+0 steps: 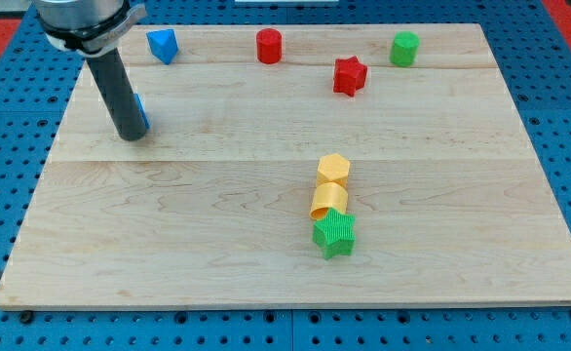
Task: Slightly push the green circle downwards
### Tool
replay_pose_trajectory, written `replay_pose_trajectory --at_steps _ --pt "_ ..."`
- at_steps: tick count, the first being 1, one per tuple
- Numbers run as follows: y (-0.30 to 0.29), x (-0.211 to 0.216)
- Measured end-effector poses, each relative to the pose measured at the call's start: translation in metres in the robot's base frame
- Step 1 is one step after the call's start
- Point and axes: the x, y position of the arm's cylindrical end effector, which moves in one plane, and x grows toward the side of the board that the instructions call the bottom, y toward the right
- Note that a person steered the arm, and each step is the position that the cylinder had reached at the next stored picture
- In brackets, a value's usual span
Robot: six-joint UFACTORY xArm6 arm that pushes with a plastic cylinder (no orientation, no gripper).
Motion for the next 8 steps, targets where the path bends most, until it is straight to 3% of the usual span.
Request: replay_pose_trajectory --at_steps 1,2,3,5,6,7,8 --pt "-0.006 -0.049" --pt "-0.008 -0.050" --pt "-0.020 -0.079" --pt "0.090 -0.084" --pt "0.087 -0.142" --pt "0.118 -0.173" --pt "0.183 -0.167"
